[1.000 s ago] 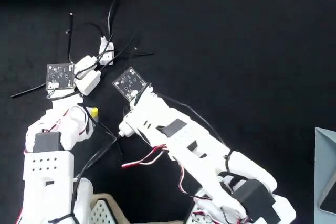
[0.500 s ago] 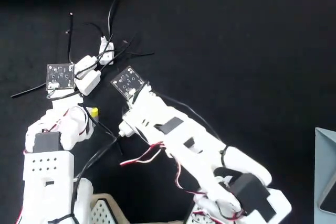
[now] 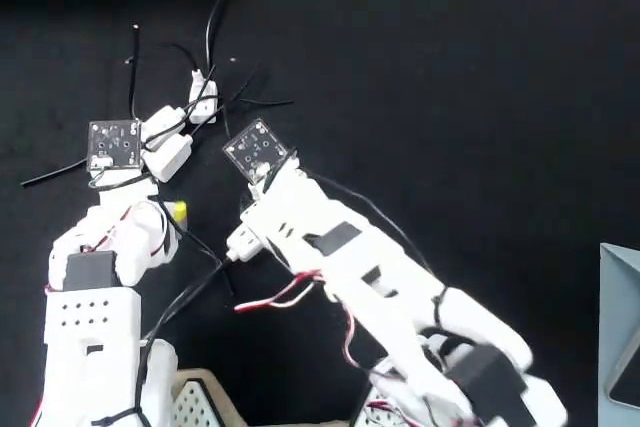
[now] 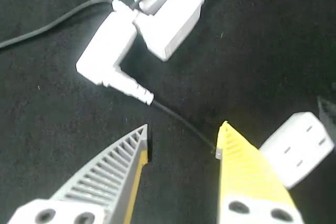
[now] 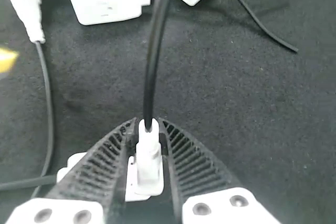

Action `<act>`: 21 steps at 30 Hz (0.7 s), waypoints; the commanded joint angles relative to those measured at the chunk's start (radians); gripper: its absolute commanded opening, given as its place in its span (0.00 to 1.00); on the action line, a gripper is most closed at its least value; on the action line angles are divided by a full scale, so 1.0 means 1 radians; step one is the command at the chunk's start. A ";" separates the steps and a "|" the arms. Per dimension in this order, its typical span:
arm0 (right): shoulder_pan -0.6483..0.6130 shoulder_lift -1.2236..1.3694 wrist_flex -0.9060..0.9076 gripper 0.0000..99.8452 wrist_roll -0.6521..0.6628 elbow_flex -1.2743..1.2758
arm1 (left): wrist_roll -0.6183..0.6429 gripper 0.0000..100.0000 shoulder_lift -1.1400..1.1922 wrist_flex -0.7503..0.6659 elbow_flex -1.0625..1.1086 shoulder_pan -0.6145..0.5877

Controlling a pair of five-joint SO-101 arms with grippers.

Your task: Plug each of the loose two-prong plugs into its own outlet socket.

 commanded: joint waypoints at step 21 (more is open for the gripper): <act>-0.158 -0.378 0.209 0.01 -0.006 0.091 | 0.157 0.22 -0.017 -0.130 -0.033 0.272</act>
